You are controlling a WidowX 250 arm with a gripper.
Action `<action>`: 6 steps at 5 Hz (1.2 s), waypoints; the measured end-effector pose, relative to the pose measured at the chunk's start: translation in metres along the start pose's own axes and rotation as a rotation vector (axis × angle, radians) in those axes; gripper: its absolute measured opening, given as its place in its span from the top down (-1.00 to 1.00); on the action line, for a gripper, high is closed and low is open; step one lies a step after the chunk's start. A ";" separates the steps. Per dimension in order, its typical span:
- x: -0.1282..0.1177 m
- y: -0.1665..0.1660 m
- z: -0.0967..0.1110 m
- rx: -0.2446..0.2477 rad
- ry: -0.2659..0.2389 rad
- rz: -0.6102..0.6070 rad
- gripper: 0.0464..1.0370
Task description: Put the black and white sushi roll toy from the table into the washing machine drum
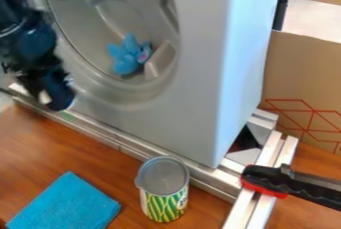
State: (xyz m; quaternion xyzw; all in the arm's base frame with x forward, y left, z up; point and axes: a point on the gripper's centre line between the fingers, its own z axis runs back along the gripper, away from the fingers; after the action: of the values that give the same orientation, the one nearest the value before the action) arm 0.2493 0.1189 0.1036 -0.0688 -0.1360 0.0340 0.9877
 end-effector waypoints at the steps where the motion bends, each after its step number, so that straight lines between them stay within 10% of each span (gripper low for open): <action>1: 0.026 -0.008 0.001 -0.007 -0.128 -0.028 0.03; 2: 0.053 -0.013 0.009 0.038 -0.223 -0.044 0.03; 4: 0.099 0.004 0.004 0.149 -0.254 0.019 0.03; 6: 0.117 0.026 -0.019 0.255 -0.103 0.081 0.03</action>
State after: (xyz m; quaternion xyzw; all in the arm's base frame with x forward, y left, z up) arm 0.3655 0.1523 0.1122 0.0538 -0.1781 0.0941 0.9780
